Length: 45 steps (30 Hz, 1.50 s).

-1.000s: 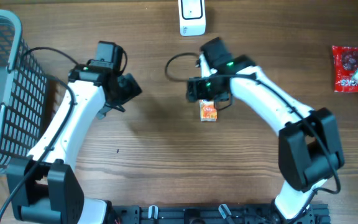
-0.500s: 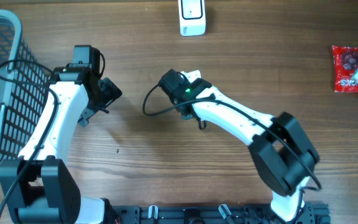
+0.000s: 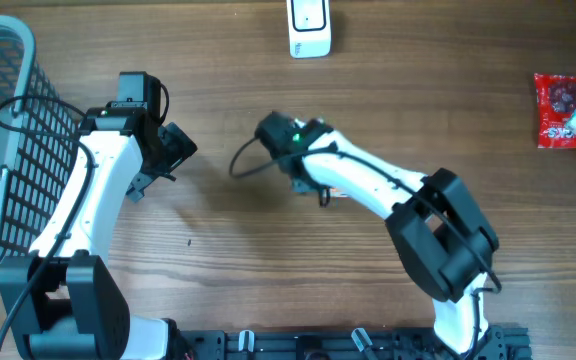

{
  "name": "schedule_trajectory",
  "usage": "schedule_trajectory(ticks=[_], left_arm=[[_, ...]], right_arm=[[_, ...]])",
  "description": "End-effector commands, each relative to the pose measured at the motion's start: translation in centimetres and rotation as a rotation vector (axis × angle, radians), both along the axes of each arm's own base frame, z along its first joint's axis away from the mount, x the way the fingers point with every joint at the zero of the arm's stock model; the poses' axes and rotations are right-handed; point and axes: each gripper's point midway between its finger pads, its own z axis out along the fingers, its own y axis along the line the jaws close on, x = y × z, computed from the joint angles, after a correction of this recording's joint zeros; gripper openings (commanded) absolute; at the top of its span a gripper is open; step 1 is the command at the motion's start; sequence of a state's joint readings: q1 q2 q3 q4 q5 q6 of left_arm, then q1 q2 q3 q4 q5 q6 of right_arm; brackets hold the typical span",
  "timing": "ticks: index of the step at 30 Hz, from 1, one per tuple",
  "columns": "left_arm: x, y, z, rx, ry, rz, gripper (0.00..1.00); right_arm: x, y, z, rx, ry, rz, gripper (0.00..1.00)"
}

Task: Scan the item barcode
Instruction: 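Grasp the orange Kleenex pack with the right gripper, then lift the orange pack and hold it up to the white scanner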

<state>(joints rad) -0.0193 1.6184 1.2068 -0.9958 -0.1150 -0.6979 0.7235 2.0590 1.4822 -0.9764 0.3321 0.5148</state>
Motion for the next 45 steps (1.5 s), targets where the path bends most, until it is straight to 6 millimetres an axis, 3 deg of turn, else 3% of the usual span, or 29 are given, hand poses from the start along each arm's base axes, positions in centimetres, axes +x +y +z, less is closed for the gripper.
schedule_trajectory(ticks=[1,3,5,8,11,14,15,16,18,19,21,23,25,28,32,39,45], left_arm=[[-0.3,0.1,-0.5,-0.004,0.015,0.022,1.00],[-0.3,0.1,-0.5,-0.004,0.015,0.022,1.00],[-0.3,0.1,-0.5,-0.004,0.015,0.022,1.00],[-0.3,0.1,-0.5,-0.004,0.015,0.022,1.00],[-0.3,0.1,-0.5,-0.004,0.015,0.022,1.00],[-0.3,0.1,-0.5,-0.004,0.015,0.022,1.00],[-0.3,0.1,-0.5,-0.004,0.015,0.022,1.00],[-0.3,0.1,-0.5,-0.004,0.015,0.022,1.00],[-0.3,0.1,-0.5,-0.004,0.015,0.022,1.00],[-0.3,0.1,-0.5,-0.004,0.015,0.022,1.00],[-0.3,0.1,-0.5,-0.004,0.015,0.022,1.00],[-0.3,0.1,-0.5,-0.004,0.015,0.022,1.00],[-0.3,0.1,-0.5,-0.004,0.015,0.022,1.00],[-0.3,0.1,-0.5,-0.004,0.015,0.022,1.00],[-0.3,0.1,-0.5,-0.004,0.015,0.022,1.00],[-0.3,0.1,-0.5,-0.004,0.015,0.022,1.00],[-0.3,0.1,-0.5,-0.004,0.015,0.022,1.00]], right_arm=[[0.9,5.9,3.9,0.462,0.184,0.097,0.04],[1.0,8.1,6.7,0.816,0.304,0.194,0.04],[1.0,8.1,7.0,1.020,0.369,0.198,0.04],[-1.2,8.5,4.5,1.246,0.496,0.175,0.04],[-2.1,7.2,0.6,1.274,0.547,0.016,0.04],[-0.2,3.0,-1.2,1.218,0.507,-0.163,0.04],[0.5,0.7,-2.5,1.133,0.473,-0.238,0.11],[0.8,-1.1,-3.4,1.072,0.452,-0.275,0.26],[0.6,-4.6,-4.6,0.951,0.437,-0.327,0.33],[0.7,-8.0,-4.8,0.821,0.419,-0.371,0.34],[1.1,-9.9,-3.4,0.743,0.405,-0.351,0.43],[1.8,-8.1,-0.7,0.843,0.386,-0.198,0.81],[1.4,-5.7,0.5,0.936,0.390,-0.070,0.85],[0.9,-1.9,-0.4,0.921,0.363,0.079,0.73],[-0.4,3.0,-0.6,0.902,0.345,0.249,0.73],[-0.8,3.0,-1.8,0.880,0.370,0.236,0.39],[-1.5,3.1,-3.5,0.868,0.425,0.195,0.38]])
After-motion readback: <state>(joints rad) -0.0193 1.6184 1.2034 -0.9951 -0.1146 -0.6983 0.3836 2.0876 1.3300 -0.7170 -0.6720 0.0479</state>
